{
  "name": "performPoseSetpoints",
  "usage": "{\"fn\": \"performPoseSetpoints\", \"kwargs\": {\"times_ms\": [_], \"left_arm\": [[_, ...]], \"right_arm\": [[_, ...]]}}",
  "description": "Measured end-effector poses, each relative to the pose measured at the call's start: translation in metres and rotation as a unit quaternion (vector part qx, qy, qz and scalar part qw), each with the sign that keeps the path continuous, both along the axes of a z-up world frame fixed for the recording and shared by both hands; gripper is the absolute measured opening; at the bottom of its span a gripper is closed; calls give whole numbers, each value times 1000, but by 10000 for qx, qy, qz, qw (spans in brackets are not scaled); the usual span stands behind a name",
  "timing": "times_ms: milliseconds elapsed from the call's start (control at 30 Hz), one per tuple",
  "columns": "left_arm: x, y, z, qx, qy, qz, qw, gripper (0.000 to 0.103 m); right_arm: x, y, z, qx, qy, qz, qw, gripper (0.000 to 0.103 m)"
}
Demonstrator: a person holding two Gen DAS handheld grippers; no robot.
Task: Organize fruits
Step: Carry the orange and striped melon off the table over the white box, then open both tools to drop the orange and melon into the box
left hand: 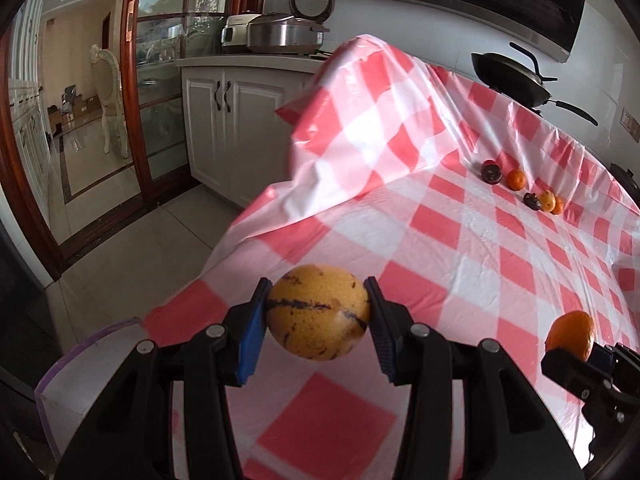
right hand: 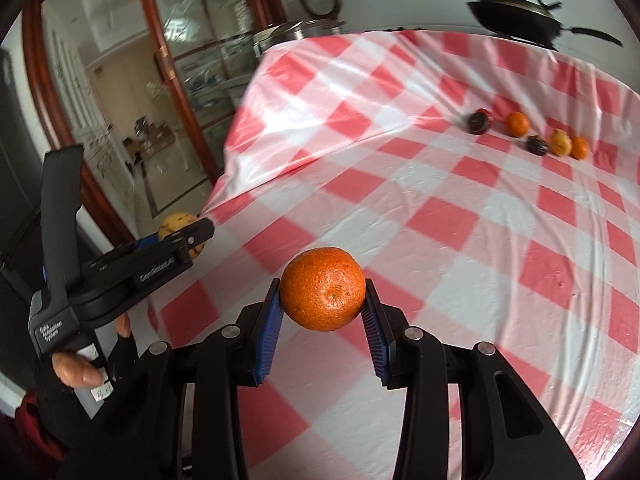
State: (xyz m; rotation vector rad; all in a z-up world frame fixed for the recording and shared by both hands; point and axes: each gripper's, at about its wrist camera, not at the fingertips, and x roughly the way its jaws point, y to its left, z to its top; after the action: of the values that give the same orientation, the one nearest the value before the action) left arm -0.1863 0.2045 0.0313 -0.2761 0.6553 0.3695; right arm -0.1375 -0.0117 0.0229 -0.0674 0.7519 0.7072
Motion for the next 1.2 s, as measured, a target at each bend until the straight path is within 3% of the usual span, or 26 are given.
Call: {"fn": "performPoseSetpoints", "kwargs": {"times_ms": [233, 500, 600, 800, 900, 1033, 1200], "left_arm": [[-44, 34, -1, -117, -345, 226, 9991, 47], [-105, 91, -7, -74, -461, 1045, 9934, 47], [-121, 109, -24, -119, -249, 1379, 9901, 47], [-142, 144, -74, -659, 375, 1852, 9798, 47], [-143, 156, -101, -773, 775, 2038, 9729, 47], [-144, 164, -131, -932, 1261, 2167, 9636, 47], [-141, 165, -157, -976, 1668, 2165, 9570, 47]], "right_arm": [[-36, 44, -11, -416, -150, 634, 9970, 39], [-90, 94, -21, -691, -559, 1725, 9810, 39], [-118, 118, -34, -974, -756, 2286, 9657, 39], [-164, 149, -59, -1375, -933, 3188, 9331, 39], [-177, 167, -83, -1809, -974, 3491, 9143, 39], [-179, 190, -121, -2404, -750, 3685, 8949, 39], [-174, 206, -154, -2815, -201, 3775, 8819, 39]]}}
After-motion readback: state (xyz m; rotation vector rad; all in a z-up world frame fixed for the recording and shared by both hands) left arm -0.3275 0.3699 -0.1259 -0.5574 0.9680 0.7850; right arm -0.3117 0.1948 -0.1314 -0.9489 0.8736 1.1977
